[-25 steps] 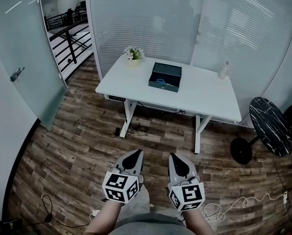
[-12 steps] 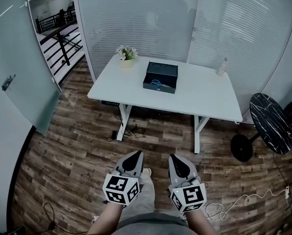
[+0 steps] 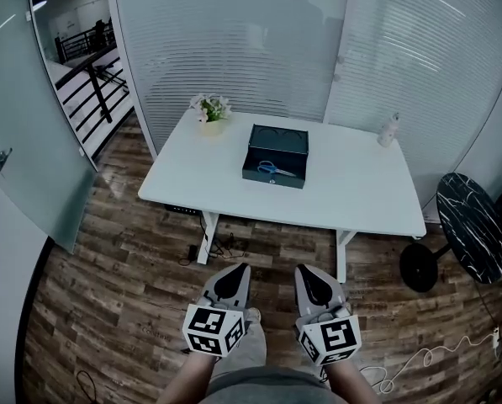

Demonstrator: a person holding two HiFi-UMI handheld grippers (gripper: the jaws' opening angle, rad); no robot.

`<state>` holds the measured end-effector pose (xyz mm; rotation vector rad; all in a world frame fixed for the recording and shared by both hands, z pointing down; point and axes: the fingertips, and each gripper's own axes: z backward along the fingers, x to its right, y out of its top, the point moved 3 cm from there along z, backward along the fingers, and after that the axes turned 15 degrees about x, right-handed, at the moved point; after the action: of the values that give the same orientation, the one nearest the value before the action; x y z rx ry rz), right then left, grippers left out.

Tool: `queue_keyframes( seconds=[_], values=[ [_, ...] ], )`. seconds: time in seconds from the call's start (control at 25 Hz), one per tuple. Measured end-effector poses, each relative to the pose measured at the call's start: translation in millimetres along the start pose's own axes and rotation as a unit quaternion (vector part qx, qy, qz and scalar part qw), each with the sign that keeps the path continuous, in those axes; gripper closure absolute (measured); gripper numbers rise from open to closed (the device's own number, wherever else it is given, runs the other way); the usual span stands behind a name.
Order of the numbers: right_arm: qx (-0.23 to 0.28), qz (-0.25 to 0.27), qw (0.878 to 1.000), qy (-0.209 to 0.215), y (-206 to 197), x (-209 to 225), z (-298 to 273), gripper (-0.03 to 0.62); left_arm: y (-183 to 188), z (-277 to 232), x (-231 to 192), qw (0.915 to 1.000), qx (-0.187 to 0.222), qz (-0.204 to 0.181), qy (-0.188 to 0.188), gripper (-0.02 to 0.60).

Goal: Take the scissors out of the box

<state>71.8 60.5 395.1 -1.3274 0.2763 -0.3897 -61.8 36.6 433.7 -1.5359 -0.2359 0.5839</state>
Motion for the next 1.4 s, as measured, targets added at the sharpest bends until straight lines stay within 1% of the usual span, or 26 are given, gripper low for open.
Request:
queue_keyframes(
  seconds=[0.12,0.28,0.6,0.92,1.2,1.4],
  values=[
    [-0.003,0.002,1.000,0.004,-3,17,-38,0.585,7,-37,-18,1.0000,-0.002,-0.003,-0.007,0.577],
    [0.000,-0.003,1.000,-0.005,-8,38,-83,0.585,16,-82,-42,0.9999,-0.002,-0.008,-0.014,0.577],
    [-0.002,0.003,1.000,-0.004,-24,65,-160,0.585,22,-153,-88,0.9997,-0.011,-0.008,-0.021,0.577],
    [0.001,0.004,1.000,-0.003,-41,90,-233,0.585,29,-211,-128,0.9993,-0.011,-0.010,-0.034,0.577],
    [-0.005,0.012,1.000,0.001,-50,109,-272,0.585,29,-242,-154,0.9997,-0.009,0.001,-0.022,0.577],
    [-0.016,0.017,1.000,0.013,-60,133,-293,0.585,23,-263,-163,0.9999,-0.010,0.005,-0.009,0.577]
  ],
)
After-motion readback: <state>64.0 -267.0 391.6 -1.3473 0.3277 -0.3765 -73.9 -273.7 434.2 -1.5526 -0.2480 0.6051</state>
